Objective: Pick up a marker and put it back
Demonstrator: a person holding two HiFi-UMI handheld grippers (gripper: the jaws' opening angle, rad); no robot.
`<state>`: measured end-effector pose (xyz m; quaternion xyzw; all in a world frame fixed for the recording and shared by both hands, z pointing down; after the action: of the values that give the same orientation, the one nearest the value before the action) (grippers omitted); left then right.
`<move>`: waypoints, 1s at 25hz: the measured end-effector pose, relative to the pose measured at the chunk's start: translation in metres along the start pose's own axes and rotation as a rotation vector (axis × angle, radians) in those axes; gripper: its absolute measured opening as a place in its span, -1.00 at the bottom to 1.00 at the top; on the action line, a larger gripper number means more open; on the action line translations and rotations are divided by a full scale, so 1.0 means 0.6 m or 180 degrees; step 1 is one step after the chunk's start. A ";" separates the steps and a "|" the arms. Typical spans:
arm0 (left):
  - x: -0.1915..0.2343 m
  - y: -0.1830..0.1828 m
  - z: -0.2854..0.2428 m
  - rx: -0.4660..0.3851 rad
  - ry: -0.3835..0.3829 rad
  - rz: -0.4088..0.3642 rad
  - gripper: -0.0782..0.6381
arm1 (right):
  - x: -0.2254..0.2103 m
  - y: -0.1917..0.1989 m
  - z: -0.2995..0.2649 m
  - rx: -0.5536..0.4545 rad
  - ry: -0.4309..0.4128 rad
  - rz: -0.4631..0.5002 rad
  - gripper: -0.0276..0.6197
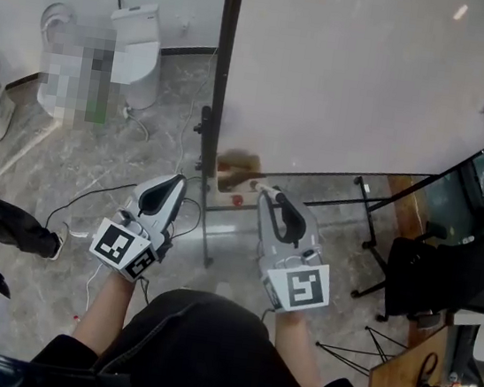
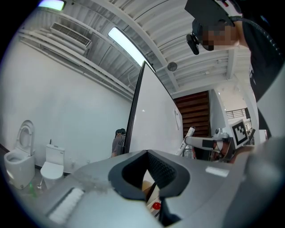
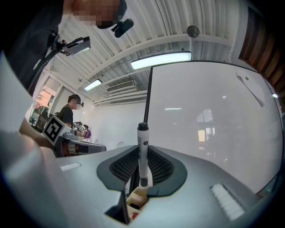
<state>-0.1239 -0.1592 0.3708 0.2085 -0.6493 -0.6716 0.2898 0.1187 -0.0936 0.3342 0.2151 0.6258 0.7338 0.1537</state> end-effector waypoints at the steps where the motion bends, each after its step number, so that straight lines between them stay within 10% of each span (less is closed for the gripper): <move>1: 0.000 0.000 -0.002 0.0005 -0.0003 -0.0004 -0.76 | -0.001 -0.001 -0.001 0.0005 0.0007 -0.0008 -0.69; 25: 0.001 0.018 -0.017 0.0093 -0.0067 -0.0113 -0.76 | -0.010 0.055 -0.045 0.0315 -0.0109 -0.0122 -0.69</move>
<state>-0.1162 -0.1673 0.3806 0.2172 -0.6582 -0.6692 0.2680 0.1117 -0.1256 0.3628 0.2229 0.6626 0.6951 0.1676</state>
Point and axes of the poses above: the fingertips, and each gripper's own axes: z backward along the fingers, x to its left, y out of its underside, the point moved 9 cm from there along z, backward along the fingers, and after that the axes turned 8 degrees about -y, right-handed, at the moved point
